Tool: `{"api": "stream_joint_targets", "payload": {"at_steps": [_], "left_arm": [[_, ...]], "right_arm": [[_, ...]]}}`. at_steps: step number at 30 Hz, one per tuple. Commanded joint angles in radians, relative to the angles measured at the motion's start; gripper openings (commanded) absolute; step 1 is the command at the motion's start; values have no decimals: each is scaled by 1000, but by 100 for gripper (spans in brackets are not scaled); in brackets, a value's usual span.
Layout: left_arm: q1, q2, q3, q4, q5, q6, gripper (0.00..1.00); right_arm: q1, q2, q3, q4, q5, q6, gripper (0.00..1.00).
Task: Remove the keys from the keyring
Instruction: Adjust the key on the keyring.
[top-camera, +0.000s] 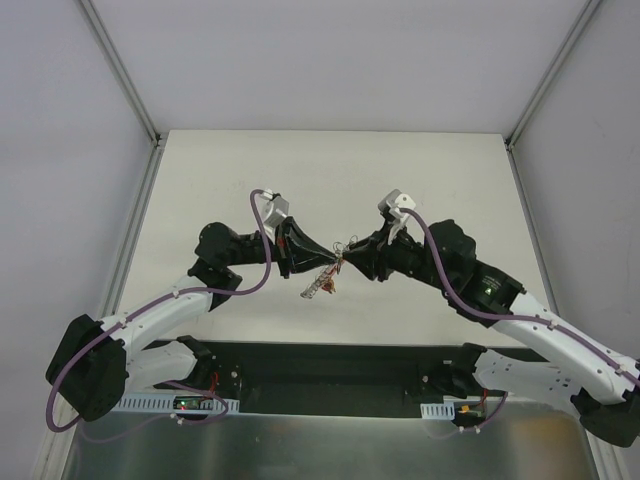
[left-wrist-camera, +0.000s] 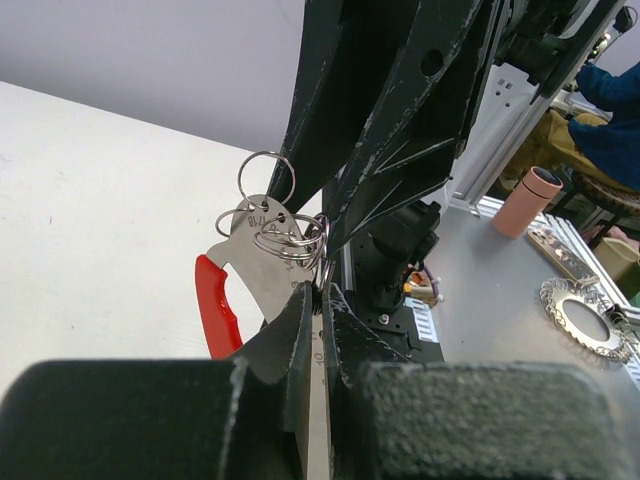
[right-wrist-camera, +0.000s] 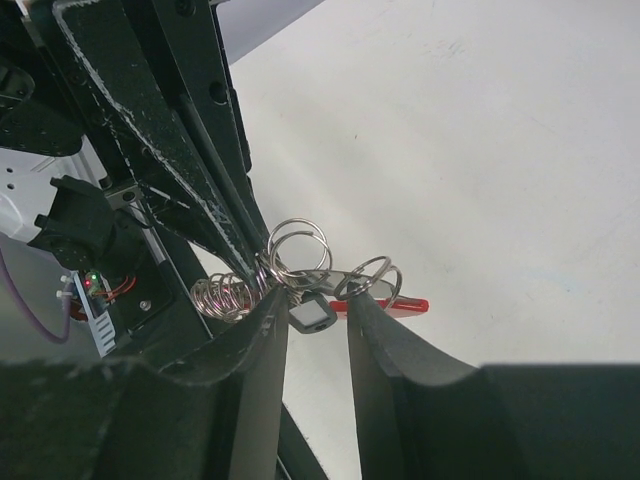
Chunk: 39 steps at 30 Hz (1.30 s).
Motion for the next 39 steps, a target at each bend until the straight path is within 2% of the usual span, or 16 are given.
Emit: {"api": "stream_joint_targets", "payload": {"at_steps": [1,6,9,11,19,28,39], "left_arm": [[-25,-29,32,7,35,-11,0],[-25,-34,38,-56,-6,-1,0],[-25,-35,44,-88,-14,8,0],[-25,-34,47,-90,-14,14,0],[-25,-35,61,-123,-26,25,0],[-25,-61,58,-134,-34,34,0],[-24,-103,43,-122,-40,52,0]], "right_arm": [[-9,-15,79,-36,87,-2,32],[-11,-75,44,-34,-35,-155,33],[-11,-136,-56,75,-130,-242,36],[-11,-171,-122,170,-167,-272,38],[-1,-118,-126,232,-313,-309,36],[45,-86,-128,195,-315,-367,35],[81,-69,-114,151,-186,-405,35]]}}
